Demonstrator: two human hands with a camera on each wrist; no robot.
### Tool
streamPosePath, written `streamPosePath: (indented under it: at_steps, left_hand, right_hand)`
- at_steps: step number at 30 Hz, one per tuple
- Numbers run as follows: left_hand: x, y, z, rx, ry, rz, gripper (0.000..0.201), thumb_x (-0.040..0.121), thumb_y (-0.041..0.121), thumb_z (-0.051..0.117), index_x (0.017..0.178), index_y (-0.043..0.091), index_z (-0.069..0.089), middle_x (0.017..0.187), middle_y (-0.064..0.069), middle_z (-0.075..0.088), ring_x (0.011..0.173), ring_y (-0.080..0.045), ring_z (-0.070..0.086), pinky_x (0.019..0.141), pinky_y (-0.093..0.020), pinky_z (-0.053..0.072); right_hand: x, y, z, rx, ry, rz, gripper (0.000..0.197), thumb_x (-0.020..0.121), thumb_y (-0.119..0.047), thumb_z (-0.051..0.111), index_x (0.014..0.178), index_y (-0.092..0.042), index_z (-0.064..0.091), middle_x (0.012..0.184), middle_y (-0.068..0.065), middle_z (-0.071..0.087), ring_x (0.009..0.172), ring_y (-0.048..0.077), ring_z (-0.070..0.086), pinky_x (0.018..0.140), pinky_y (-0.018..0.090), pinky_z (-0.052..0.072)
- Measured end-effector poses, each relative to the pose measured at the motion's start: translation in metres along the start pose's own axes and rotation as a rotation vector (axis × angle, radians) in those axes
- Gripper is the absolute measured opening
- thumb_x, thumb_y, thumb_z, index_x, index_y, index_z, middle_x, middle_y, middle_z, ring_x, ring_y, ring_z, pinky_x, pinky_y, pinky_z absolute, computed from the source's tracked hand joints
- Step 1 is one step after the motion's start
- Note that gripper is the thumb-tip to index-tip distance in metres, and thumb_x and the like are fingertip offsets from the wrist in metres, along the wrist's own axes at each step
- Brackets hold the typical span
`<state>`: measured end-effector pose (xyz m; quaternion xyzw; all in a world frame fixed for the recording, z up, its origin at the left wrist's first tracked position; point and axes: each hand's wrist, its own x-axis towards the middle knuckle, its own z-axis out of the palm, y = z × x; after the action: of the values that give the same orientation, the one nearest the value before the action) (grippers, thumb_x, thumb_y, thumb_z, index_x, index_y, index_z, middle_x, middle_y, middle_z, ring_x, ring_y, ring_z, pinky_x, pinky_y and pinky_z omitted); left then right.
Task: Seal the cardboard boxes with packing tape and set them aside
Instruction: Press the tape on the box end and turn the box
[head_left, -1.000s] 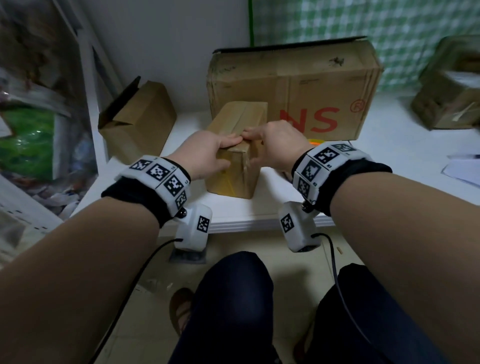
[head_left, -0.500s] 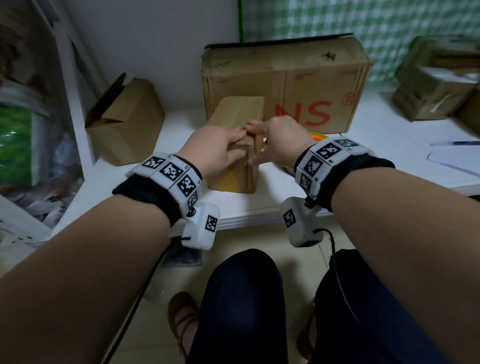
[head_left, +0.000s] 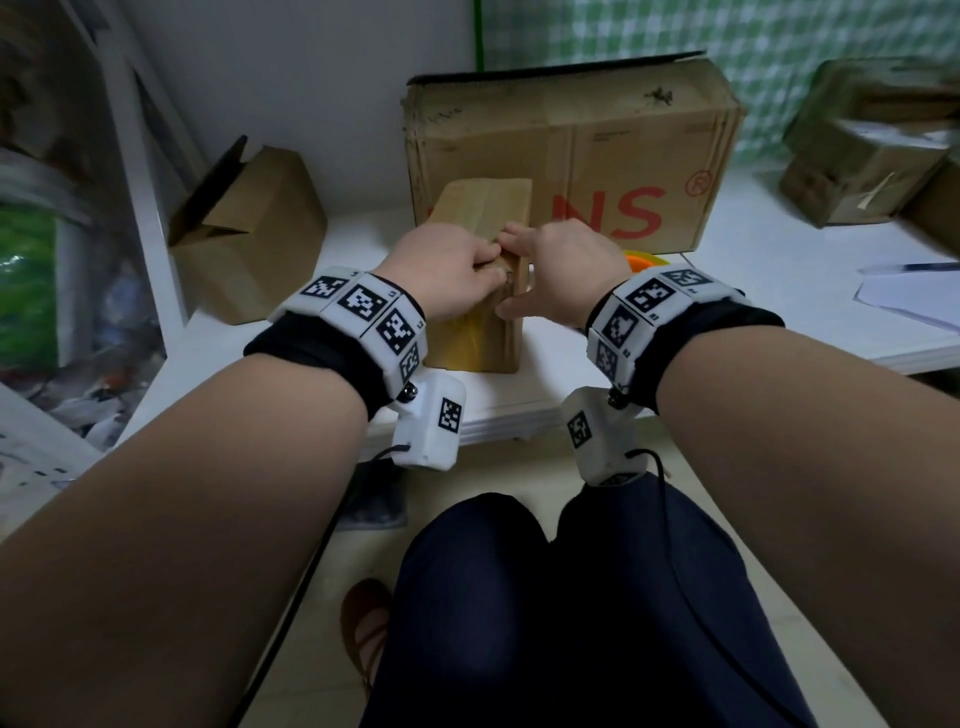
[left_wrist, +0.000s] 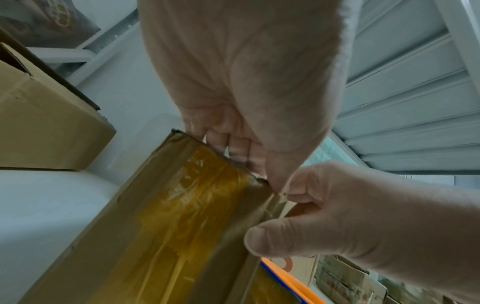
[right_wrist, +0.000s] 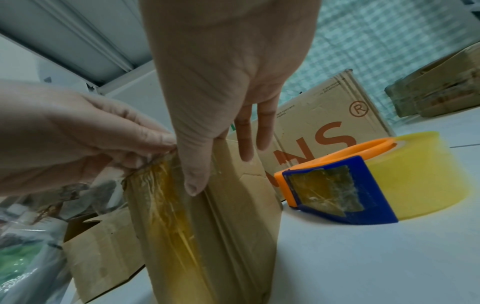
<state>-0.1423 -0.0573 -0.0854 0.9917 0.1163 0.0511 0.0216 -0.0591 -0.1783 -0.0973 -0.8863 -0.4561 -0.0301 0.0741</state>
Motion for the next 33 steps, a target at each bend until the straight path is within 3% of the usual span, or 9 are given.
streamPosePath:
  at_steps: [4, 10, 15, 18, 21, 24, 29, 33]
  left_hand:
    - [0.001, 0.005, -0.001, -0.017, 0.013, -0.02, 0.039, 0.095, 0.038, 0.045, 0.127, 0.021, 0.061, 0.119, -0.007, 0.064, 0.11, -0.027, 0.055, 0.089, -0.034, 0.045]
    - [0.003, 0.008, -0.004, 0.01, -0.021, -0.002, 0.041, 0.095, 0.04, 0.046, 0.129, 0.02, 0.059, 0.122, -0.007, 0.063, 0.112, -0.027, 0.055, 0.091, -0.034, 0.045]
    - [0.002, 0.003, -0.009, 0.053, -0.078, 0.025, 0.039, 0.093, 0.04, 0.049, 0.127, 0.022, 0.06, 0.116, -0.006, 0.065, 0.104, -0.026, 0.057, 0.084, -0.033, 0.045]
    - [0.001, 0.0, -0.01, 0.043, -0.094, 0.033, 0.038, 0.091, 0.034, 0.053, 0.127, 0.023, 0.06, 0.116, -0.007, 0.065, 0.105, -0.026, 0.057, 0.088, -0.035, 0.046]
    - [0.001, -0.002, -0.011, 0.013, -0.091, 0.03, 0.04, 0.092, 0.031, 0.053, 0.132, 0.024, 0.055, 0.122, -0.005, 0.063, 0.11, -0.025, 0.056, 0.092, -0.034, 0.044]
    - [0.0, -0.003, -0.011, -0.015, -0.084, 0.014, 0.04, 0.094, 0.031, 0.05, 0.133, 0.026, 0.054, 0.124, -0.004, 0.061, 0.11, -0.024, 0.055, 0.088, -0.03, 0.042]
    - [-0.004, -0.004, -0.013, 0.03, -0.132, 0.037, 0.058, 0.083, 0.014, 0.058, 0.138, 0.027, 0.048, 0.125, -0.005, 0.06, 0.109, -0.025, 0.055, 0.082, -0.026, 0.04]
    - [-0.006, -0.007, -0.013, 0.056, -0.123, 0.047, 0.066, 0.081, 0.01, 0.06, 0.141, 0.029, 0.042, 0.13, -0.002, 0.057, 0.111, -0.023, 0.054, 0.08, -0.023, 0.037]
  right_hand:
    - [-0.001, 0.002, 0.002, 0.008, 0.027, -0.002, 0.073, 0.081, -0.046, 0.067, 0.145, -0.027, 0.037, 0.154, -0.012, 0.03, 0.135, 0.02, 0.038, 0.104, 0.034, 0.038]
    - [0.002, 0.009, -0.003, -0.016, -0.067, -0.011, 0.088, 0.074, -0.05, 0.074, 0.148, -0.026, 0.032, 0.155, -0.013, 0.026, 0.136, 0.019, 0.038, 0.109, 0.034, 0.035]
    - [0.002, 0.005, -0.009, -0.031, -0.084, -0.035, 0.079, 0.083, -0.044, 0.068, 0.149, -0.022, 0.03, 0.157, -0.009, 0.024, 0.138, 0.02, 0.034, 0.11, 0.031, 0.029]
    - [0.0, 0.003, -0.011, -0.027, -0.071, -0.043, 0.077, 0.084, -0.043, 0.066, 0.148, -0.02, 0.032, 0.156, -0.006, 0.025, 0.138, 0.019, 0.035, 0.109, 0.028, 0.027]
    - [0.0, 0.002, -0.009, 0.008, -0.047, -0.031, 0.074, 0.083, -0.044, 0.067, 0.146, -0.021, 0.036, 0.155, -0.008, 0.029, 0.137, 0.019, 0.036, 0.11, 0.03, 0.03]
    - [0.001, 0.0, -0.006, 0.037, -0.011, -0.004, 0.071, 0.082, -0.044, 0.067, 0.144, -0.025, 0.04, 0.153, -0.012, 0.032, 0.136, 0.017, 0.038, 0.107, 0.032, 0.035]
    - [0.0, -0.003, -0.002, 0.039, 0.019, 0.02, 0.067, 0.083, -0.044, 0.063, 0.144, -0.029, 0.04, 0.152, -0.015, 0.032, 0.135, 0.016, 0.038, 0.104, 0.034, 0.038]
    - [-0.002, -0.005, -0.003, 0.015, 0.005, 0.017, 0.063, 0.088, -0.045, 0.058, 0.145, -0.028, 0.037, 0.153, -0.014, 0.03, 0.135, 0.018, 0.037, 0.102, 0.035, 0.039]
